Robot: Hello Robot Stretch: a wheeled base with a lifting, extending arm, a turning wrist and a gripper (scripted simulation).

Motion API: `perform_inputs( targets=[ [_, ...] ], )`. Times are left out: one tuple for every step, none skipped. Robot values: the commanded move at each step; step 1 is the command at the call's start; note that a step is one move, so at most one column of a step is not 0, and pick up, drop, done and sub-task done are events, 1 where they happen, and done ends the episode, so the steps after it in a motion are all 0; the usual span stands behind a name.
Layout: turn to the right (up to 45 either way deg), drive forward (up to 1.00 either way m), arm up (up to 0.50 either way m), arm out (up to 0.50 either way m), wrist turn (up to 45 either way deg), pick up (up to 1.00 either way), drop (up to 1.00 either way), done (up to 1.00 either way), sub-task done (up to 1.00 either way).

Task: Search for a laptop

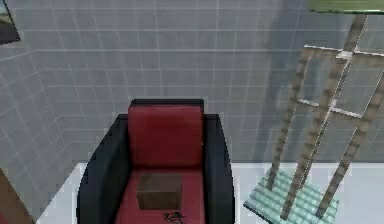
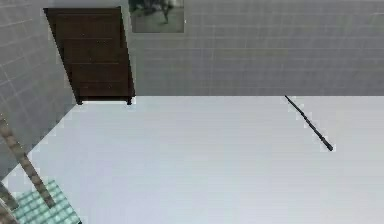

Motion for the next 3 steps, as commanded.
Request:
perform_inputs(
  targets=[
    [45.0,0.0,0.0,0.0,0.0,0.0,0.0,0.0,0.0],
    [45.0,0.0,0.0,0.0,0.0,0.0,0.0,0.0,0.0],
    [45.0,0.0,0.0,0.0,0.0,0.0,0.0,0.0,0.0]
  ],
)
